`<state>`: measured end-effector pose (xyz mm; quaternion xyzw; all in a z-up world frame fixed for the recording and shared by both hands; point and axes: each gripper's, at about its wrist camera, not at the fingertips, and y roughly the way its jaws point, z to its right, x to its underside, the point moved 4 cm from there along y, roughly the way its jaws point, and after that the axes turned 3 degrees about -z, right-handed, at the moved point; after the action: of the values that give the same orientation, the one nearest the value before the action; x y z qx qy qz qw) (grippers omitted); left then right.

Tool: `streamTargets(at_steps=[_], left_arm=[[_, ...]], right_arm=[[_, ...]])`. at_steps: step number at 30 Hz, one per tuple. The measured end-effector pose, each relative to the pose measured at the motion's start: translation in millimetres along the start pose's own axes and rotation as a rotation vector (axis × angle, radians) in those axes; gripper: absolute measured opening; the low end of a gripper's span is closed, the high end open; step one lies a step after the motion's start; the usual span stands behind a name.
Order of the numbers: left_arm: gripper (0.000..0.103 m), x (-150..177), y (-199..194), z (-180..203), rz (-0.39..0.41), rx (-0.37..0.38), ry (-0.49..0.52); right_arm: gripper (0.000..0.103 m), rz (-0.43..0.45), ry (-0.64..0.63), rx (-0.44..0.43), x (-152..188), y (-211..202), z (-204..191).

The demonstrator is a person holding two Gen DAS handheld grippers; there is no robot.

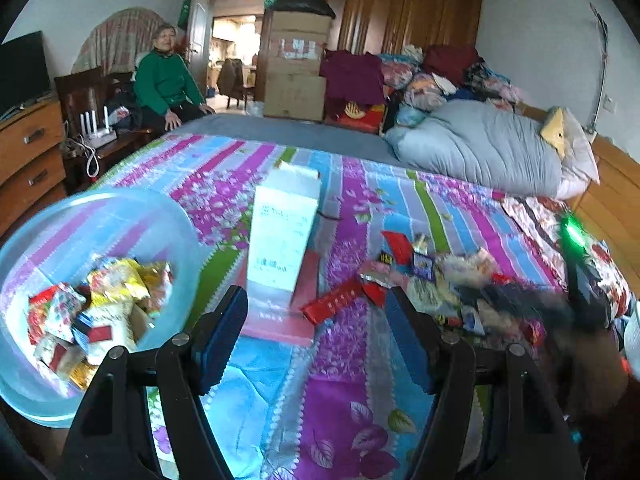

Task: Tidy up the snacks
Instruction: 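Grasp a thin red packet with the right tool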

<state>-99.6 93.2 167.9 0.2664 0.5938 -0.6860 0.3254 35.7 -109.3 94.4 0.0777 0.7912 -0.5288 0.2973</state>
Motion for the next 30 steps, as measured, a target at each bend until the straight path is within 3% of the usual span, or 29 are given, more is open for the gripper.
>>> streamTargets(at_steps=[7, 11, 15, 19, 22, 26, 30], left_arm=[[0.073, 17, 29, 9, -0.07, 0.044, 0.025], [0.073, 22, 40, 18, -0.096, 0.076, 0.062], [0.073, 29, 51, 17, -0.119, 0.099, 0.057], [0.073, 38, 56, 11, -0.137, 0.117, 0.037], [0.073, 44, 54, 4, -0.143, 0.123, 0.027], [0.073, 46, 53, -8, -0.144, 0.12, 0.006], [0.073, 45, 57, -16, -0.143, 0.114, -0.011]], right_arm=[[0.055, -0.169, -0.068, 0.008, -82, 134, 3], [0.055, -0.261, -0.02, 0.032, -92, 187, 20], [0.055, -0.277, -0.058, 0.011, -64, 174, 15], [0.054, -0.335, -0.184, -0.019, -6, 133, 0], [0.057, -0.291, -0.288, 0.028, 10, 97, -9], [0.059, -0.209, -0.591, 0.057, 12, 79, -59], [0.062, -0.25, -0.897, 0.046, 11, 119, -100]])
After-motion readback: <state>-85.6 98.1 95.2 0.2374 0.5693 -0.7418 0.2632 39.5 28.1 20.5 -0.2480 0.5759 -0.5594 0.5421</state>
